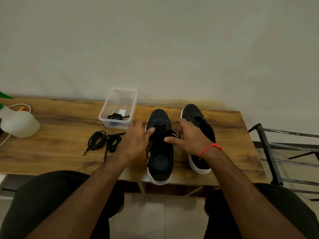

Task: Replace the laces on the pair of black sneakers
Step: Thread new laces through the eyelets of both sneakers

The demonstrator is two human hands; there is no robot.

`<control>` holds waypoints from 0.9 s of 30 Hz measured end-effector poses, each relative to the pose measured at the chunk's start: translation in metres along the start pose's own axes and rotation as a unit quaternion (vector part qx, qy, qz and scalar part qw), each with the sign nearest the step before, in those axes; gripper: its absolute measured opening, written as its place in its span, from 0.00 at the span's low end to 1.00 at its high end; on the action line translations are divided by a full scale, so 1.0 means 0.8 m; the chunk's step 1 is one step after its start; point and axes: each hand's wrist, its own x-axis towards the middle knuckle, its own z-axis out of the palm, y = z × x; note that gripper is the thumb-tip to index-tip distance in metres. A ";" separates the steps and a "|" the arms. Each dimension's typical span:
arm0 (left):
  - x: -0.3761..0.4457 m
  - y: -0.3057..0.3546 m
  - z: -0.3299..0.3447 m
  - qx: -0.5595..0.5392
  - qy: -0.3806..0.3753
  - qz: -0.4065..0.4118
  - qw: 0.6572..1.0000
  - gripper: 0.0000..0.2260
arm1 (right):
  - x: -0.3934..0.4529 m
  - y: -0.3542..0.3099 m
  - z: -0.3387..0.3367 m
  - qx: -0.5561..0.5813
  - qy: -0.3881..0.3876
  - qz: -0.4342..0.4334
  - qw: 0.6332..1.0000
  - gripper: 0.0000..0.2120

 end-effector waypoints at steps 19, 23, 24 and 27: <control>-0.008 0.004 0.011 0.073 -0.115 -0.019 0.991 0.25 | 0.035 -0.015 0.052 -0.020 -0.061 0.032 0.997 0.35; -0.006 0.002 0.012 0.066 -0.129 -0.042 0.989 0.27 | 0.036 -0.015 0.050 -0.021 -0.071 0.032 0.997 0.37; -0.006 0.005 0.009 0.072 -0.136 -0.036 0.987 0.26 | 0.034 -0.016 0.048 -0.017 -0.073 0.033 0.997 0.38; -0.005 0.014 -0.019 0.055 -0.158 -0.044 0.985 0.20 | 0.029 -0.018 0.036 0.002 -0.071 0.047 0.996 0.40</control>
